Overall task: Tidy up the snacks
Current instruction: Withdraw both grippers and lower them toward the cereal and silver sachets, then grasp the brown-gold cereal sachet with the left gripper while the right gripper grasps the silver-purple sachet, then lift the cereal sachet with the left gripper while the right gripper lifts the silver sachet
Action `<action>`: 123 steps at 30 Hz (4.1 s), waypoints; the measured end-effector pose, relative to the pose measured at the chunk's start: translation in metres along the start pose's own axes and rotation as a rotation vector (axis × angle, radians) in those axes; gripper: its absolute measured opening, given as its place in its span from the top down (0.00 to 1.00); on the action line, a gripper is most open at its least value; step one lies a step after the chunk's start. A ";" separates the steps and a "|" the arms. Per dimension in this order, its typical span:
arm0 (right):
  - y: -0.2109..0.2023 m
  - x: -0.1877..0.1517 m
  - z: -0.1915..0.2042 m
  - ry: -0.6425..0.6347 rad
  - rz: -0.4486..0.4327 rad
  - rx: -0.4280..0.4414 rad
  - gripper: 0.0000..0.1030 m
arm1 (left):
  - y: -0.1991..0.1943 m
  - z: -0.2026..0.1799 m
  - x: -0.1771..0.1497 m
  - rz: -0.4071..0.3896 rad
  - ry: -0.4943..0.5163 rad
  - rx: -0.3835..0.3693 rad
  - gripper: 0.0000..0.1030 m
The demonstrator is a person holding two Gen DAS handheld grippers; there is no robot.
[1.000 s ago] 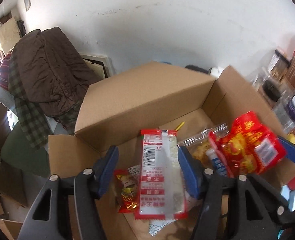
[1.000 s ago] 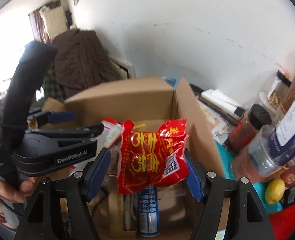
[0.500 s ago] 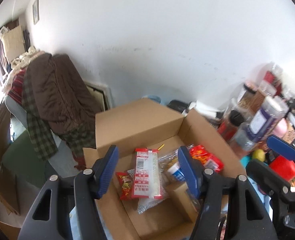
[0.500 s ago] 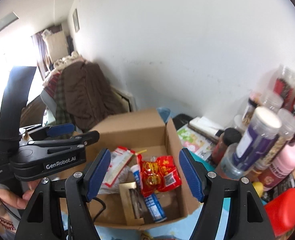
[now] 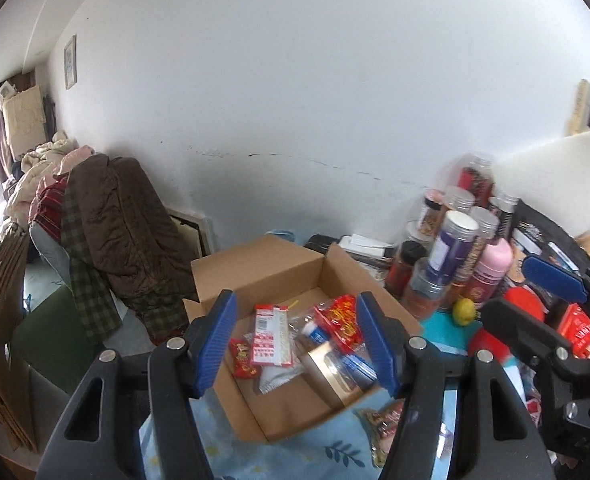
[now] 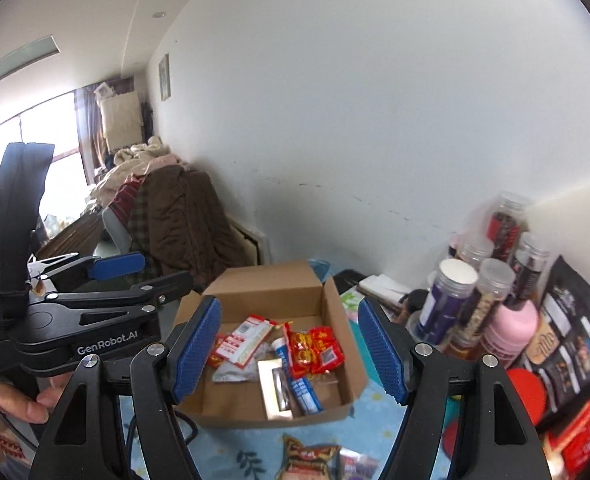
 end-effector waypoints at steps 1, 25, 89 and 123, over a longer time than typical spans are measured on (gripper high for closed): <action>-0.004 -0.002 -0.001 -0.001 -0.003 -0.002 0.31 | -0.004 -0.003 -0.002 -0.003 0.003 -0.006 0.41; -0.087 -0.113 -0.028 0.080 0.021 -0.123 0.25 | -0.067 -0.080 -0.083 -0.040 0.105 -0.176 0.18; 0.062 -0.269 -0.134 0.254 0.379 -0.146 0.66 | 0.172 -0.164 -0.222 0.488 0.071 -0.341 0.18; -0.034 -0.326 -0.053 0.216 0.468 -0.127 0.69 | 0.042 -0.173 -0.301 0.535 0.240 -0.510 0.55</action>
Point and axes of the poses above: each gripper's, at about its wrist camera, not at the fingertips, and y roughly the way its jaws point, z to its left, x to its top, the point moved 9 cm from there along y, roughly the way its jaws point, and after that the axes turned 7 degrees about y, right-handed, at the moved point
